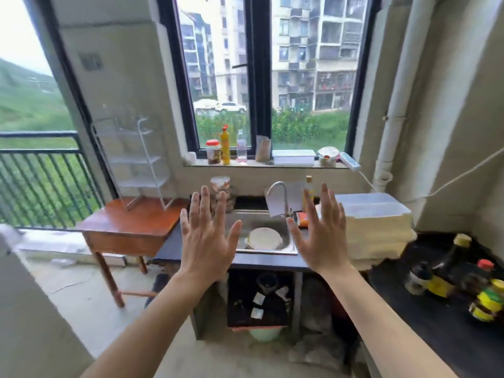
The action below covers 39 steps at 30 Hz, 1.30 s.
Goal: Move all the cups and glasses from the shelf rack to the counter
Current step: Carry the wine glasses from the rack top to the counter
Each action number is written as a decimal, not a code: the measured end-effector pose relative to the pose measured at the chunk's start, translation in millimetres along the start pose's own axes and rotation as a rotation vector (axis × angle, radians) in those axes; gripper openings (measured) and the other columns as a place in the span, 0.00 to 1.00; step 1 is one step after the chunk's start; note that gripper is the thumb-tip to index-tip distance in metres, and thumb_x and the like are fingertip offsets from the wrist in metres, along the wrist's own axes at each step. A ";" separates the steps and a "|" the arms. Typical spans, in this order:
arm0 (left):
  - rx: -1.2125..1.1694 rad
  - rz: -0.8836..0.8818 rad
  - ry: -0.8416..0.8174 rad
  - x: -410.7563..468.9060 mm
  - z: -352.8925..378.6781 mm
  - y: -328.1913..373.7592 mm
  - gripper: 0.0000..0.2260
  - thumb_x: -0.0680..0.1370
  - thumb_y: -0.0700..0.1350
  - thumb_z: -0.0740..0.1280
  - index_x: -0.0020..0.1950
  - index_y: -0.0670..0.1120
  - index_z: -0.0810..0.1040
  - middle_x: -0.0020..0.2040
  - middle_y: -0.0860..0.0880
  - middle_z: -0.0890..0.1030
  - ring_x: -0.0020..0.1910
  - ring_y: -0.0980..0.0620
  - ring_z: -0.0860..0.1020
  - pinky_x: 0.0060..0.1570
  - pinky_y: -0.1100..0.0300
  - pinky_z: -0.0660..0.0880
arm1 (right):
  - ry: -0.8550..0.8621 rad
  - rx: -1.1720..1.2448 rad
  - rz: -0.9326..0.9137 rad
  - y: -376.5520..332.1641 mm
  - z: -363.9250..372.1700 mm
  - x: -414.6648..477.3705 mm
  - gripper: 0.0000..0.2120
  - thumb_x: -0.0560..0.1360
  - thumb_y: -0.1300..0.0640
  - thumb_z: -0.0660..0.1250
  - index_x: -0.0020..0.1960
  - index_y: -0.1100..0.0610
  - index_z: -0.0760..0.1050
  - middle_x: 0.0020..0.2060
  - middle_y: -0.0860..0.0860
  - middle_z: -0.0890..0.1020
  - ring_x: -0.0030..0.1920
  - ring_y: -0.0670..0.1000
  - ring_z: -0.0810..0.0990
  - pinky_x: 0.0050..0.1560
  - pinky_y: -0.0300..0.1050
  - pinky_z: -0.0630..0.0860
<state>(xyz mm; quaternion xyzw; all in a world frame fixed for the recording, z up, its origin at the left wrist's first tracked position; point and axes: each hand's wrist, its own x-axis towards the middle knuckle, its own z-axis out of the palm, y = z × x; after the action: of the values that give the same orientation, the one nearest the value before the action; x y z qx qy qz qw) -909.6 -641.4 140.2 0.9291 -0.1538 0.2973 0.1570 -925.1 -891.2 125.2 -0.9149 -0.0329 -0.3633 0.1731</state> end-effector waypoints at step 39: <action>0.248 -0.385 0.156 431.3 89.9 -631.4 0.34 0.81 0.63 0.52 0.82 0.53 0.42 0.82 0.45 0.39 0.80 0.47 0.37 0.77 0.43 0.42 | -0.165 0.279 -0.392 -336.2 585.3 536.5 0.37 0.81 0.35 0.54 0.83 0.46 0.44 0.82 0.59 0.45 0.82 0.60 0.48 0.79 0.57 0.47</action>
<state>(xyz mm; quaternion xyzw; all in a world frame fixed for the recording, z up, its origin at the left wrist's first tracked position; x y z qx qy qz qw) -290.2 -188.5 203.4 0.9278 0.0765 0.3492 0.1066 -211.5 -411.7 190.8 -0.8849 -0.2734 -0.3058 0.2205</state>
